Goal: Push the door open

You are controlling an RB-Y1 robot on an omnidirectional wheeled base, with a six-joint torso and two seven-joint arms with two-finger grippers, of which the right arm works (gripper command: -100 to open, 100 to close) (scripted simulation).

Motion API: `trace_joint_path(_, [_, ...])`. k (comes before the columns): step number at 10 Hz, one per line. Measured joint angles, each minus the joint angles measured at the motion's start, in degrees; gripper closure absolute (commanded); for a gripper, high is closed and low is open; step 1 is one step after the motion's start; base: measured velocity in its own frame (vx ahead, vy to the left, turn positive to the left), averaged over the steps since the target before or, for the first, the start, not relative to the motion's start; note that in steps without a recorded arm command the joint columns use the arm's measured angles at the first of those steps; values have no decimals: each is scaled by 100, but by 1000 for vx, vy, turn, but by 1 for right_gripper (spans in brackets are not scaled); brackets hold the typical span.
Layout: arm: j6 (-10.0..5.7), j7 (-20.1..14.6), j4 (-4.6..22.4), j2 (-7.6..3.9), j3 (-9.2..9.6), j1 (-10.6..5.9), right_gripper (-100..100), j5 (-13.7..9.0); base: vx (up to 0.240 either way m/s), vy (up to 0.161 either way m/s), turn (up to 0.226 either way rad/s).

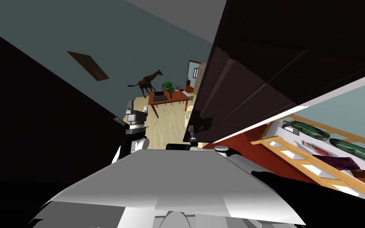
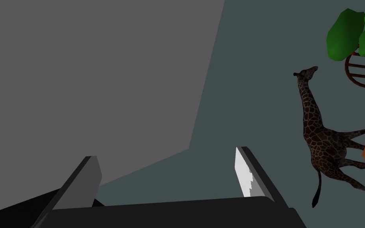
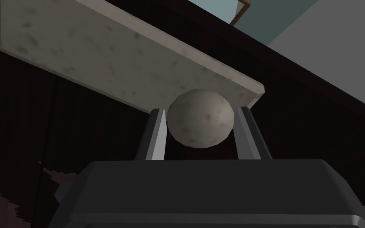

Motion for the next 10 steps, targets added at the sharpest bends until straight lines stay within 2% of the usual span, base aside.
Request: trace_joint_path(10, [159,-1341,24,45,239,-136,100,-260,43,14,-34])
